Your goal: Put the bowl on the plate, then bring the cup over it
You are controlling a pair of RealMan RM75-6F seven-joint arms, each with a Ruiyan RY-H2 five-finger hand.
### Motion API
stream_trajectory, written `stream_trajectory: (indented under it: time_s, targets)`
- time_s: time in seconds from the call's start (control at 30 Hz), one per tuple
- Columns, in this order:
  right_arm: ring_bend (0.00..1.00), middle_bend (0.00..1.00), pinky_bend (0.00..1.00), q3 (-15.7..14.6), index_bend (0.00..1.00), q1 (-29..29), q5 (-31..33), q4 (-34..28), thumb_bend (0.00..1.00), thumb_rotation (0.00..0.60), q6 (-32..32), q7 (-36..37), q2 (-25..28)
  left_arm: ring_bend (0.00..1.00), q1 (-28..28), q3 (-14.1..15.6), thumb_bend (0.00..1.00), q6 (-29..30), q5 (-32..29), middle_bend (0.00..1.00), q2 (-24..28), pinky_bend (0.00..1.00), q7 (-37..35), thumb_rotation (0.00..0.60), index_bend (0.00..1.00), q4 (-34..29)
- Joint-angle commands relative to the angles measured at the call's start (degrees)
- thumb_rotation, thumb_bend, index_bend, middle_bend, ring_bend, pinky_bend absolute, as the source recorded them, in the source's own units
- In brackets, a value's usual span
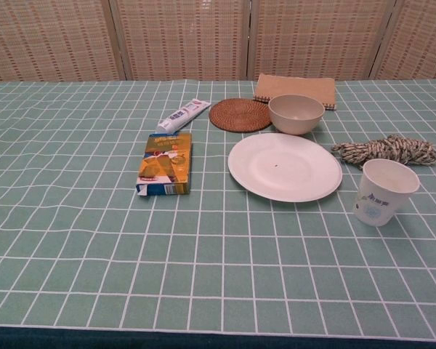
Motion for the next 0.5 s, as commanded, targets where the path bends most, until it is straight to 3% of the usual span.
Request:
stream_trajectory:
  time_s: [0.03,0.5]
  targets:
    - [0.15,0.2,0.3,-0.01,0.15,-0.04,-0.06,-0.1,0.31,0.6,0.08,-0.04,0.04,0.09,-0.03,-0.02,0.33,0.0,0.04,0.01,-0.03,0.0,-0.05,0.6,0.19,0.02]
    - [0.15,0.2,0.3,0.25,0.15,0.15,0.0,0.09,0.31,0.6,-0.02,0.36,0.35,0.09,0.3,-0.07,0.33,0.59,0.22,0.01,0.31,0.0,-0.24,0.6,0.19,-0.22]
